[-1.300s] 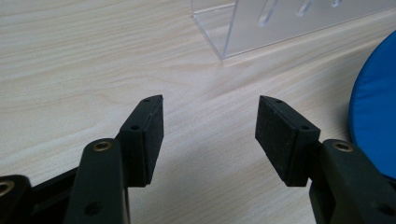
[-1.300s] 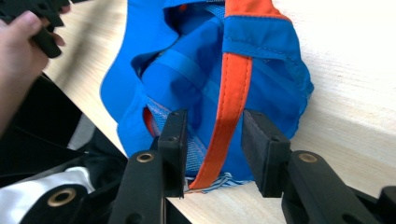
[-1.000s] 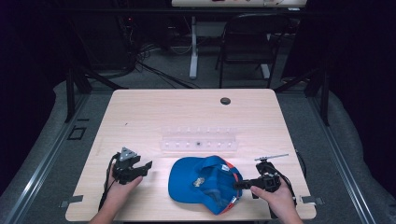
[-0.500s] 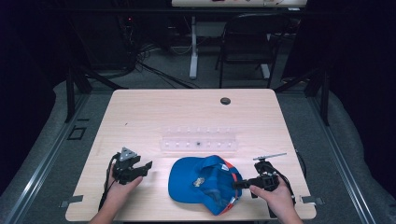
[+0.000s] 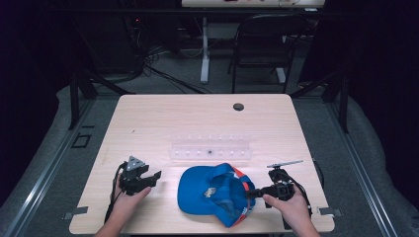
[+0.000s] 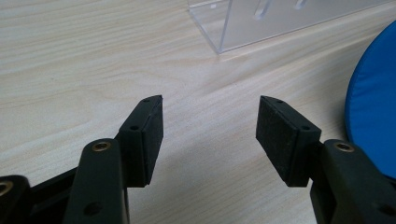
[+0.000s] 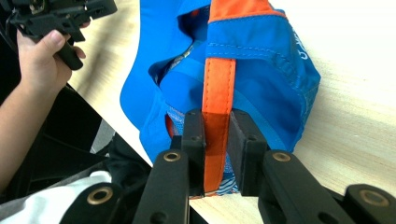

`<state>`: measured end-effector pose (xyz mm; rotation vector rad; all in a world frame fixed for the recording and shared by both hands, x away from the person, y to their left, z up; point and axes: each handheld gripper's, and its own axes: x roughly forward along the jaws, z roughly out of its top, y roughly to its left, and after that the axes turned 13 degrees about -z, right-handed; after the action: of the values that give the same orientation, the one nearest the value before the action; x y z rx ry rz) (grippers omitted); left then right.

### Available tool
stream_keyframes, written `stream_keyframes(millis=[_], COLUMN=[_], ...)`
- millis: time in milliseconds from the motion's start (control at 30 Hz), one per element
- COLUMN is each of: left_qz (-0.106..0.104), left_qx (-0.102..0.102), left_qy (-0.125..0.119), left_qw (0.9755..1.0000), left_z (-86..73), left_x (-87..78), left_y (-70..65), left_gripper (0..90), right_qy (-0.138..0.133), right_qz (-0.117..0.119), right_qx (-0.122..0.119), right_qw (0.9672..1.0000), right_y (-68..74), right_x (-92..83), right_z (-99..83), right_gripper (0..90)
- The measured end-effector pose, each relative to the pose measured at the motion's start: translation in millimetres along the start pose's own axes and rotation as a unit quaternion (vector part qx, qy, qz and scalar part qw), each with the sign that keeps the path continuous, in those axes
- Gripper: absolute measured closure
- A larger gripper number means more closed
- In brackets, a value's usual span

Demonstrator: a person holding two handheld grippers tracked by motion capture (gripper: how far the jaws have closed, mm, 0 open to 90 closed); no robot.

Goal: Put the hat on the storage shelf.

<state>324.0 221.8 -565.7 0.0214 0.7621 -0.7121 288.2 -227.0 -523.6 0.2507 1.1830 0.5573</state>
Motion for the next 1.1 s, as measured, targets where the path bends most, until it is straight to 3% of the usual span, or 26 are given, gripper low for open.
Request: stream_keyframes(millis=[200, 400, 600, 633, 967, 1033, 1100], left_qz=[0.000, 0.002, 0.002, 0.002, 0.006, 0.006, 0.006], left_qx=[0.000, -0.001, 0.001, 0.001, -0.007, -0.007, -0.008], left_qy=[-0.001, -0.001, -0.002, -0.003, -0.003, -0.003, -0.003], left_qw=[1.0000, 1.0000, 1.0000, 1.0000, 0.9999, 1.0000, 0.9999], left_z=[-0.2, -0.5, -1.0, -1.1, -2.7, -2.8, -3.1], left_x=[0.0, -0.4, -1.2, -1.5, -2.7, -2.7, -2.8], left_y=[-0.7, -0.9, -0.9, -0.9, 0.3, 0.7, 0.8], left_gripper=[42.0, 41.9, 41.9, 41.9, 41.9, 41.9, 41.9], right_qy=[0.007, 0.013, 0.026, 0.021, 0.049, 0.041, 0.049], right_qz=[-0.001, -0.018, -0.033, -0.039, -0.081, -0.088, -0.089], right_qx=[0.025, 0.033, 0.026, 0.035, 0.003, 0.016, 0.008], right_qw=[0.9997, 0.9992, 0.9987, 0.9984, 0.9955, 0.9952, 0.9948], right_y=[2.6, 8.6, 12.0, 14.3, 27.1, 32.5, 33.7], right_x=[-3.3, -9.8, -15.6, -15.7, -26.2, -26.1, -27.7], right_z=[3.7, 11.4, 18.3, 19.1, 39.7, 42.4, 45.1], right_gripper=[78.0, 78.1, 78.2, 78.2, 78.3, 78.3, 78.3])
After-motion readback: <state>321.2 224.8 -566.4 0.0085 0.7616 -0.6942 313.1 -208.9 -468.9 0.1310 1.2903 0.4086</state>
